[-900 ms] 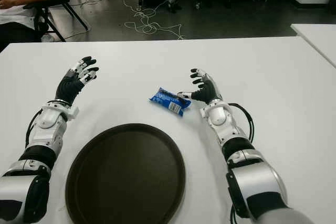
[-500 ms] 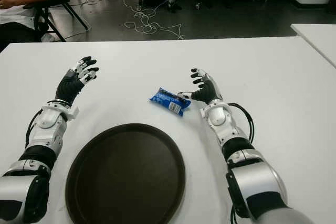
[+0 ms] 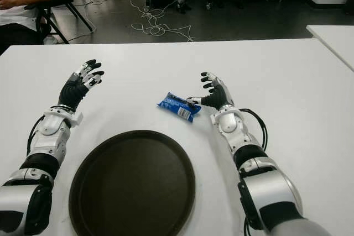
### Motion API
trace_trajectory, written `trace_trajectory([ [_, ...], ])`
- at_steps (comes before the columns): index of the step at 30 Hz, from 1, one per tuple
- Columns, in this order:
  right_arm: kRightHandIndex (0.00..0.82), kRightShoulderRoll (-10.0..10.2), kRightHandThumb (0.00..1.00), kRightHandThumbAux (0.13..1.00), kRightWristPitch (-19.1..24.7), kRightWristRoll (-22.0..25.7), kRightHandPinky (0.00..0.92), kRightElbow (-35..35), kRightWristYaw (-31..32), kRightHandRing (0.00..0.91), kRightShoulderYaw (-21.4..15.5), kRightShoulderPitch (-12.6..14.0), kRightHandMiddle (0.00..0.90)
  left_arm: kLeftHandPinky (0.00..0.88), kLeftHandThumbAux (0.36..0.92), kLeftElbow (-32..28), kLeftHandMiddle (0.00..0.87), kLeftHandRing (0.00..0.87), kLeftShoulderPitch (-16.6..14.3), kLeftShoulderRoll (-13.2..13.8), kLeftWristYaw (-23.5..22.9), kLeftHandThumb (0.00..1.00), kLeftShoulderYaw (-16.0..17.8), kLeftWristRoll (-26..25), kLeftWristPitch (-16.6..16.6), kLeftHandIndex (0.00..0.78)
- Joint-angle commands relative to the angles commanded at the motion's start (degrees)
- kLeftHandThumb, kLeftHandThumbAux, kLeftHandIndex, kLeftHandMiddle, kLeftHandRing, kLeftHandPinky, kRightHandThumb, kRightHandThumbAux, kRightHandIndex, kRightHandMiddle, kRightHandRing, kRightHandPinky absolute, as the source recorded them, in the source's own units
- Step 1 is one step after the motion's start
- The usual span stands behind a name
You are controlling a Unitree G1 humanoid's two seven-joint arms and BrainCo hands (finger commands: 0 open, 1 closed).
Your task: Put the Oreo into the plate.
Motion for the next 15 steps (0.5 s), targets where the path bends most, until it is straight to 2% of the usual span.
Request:
trace_trajectory([
  [7,0.195,0.01,0.0,0.836,-0.18,0.39,0.291,0.06,0.28,0.271,-0.26,0.02,0.265,0.153,0.56,-0.23,0.139,0.133,0.12,-0.06,-0.37,0.143,-0.02,-0.09,-0.24,0.091],
  [15,0.199,0.12,0.0,0.855,-0.39,1.27,0.286,0.09,1.35,0.264,-0.92,0.06,0.264,0.157,0.567,-0.32,0.141,0.133,0.14,-0.06,-0.17,0.147,-0.1,0.05,0.0,0.096],
])
